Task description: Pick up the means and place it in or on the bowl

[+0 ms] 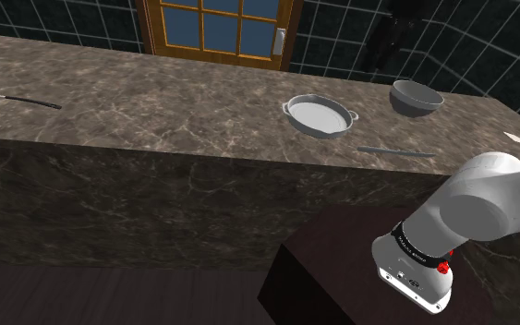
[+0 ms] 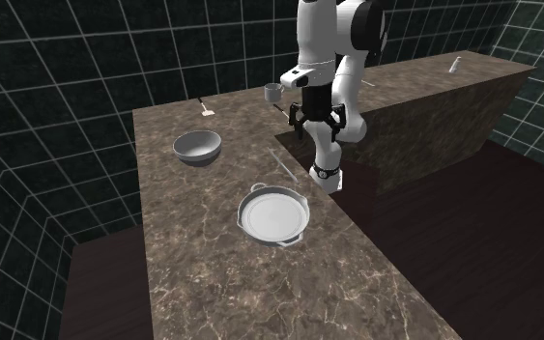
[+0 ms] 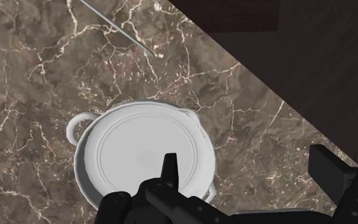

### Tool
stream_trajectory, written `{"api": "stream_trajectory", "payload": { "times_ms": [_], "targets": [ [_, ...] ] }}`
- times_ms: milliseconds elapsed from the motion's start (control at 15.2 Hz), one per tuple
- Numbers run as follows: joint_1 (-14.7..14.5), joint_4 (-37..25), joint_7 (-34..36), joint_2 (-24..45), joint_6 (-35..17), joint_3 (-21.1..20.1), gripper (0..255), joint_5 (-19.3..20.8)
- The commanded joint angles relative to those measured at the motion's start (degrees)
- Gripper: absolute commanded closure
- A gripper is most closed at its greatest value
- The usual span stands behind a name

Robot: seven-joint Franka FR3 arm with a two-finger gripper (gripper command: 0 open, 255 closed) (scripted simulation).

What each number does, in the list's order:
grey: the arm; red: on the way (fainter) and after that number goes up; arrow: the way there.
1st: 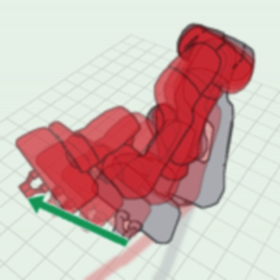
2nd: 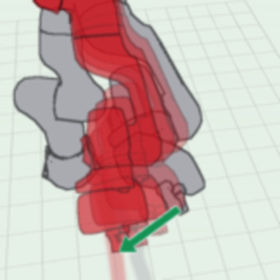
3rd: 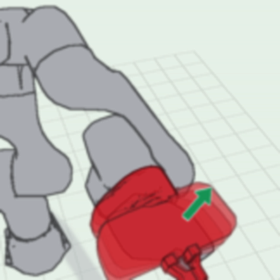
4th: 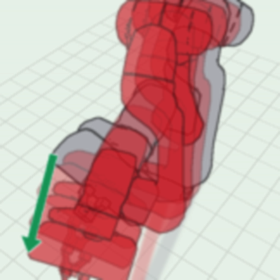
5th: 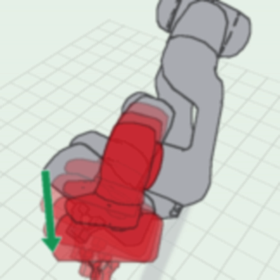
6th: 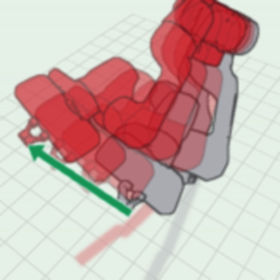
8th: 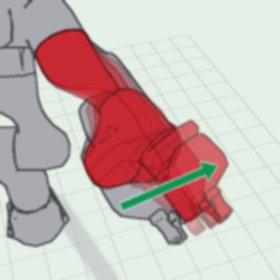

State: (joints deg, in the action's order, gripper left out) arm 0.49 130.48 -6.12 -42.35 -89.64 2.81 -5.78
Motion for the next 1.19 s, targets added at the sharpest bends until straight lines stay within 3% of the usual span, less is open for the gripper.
{"api": "stream_trajectory", "payload": {
  "times_ms": [0, 594, 1122],
  "targets": [
    [0.0, 0.0, 0.0, 0.0, 0.0, 0.0, 0, 0.0],
    [-2.09, 19.61, -23.12, -16.4, -4.16, 9.38, 0, 8.6],
    [-0.22, 31.07, -45.99, -25.56, -7.73, 23.38, 0, 22.15]
  ]
}}
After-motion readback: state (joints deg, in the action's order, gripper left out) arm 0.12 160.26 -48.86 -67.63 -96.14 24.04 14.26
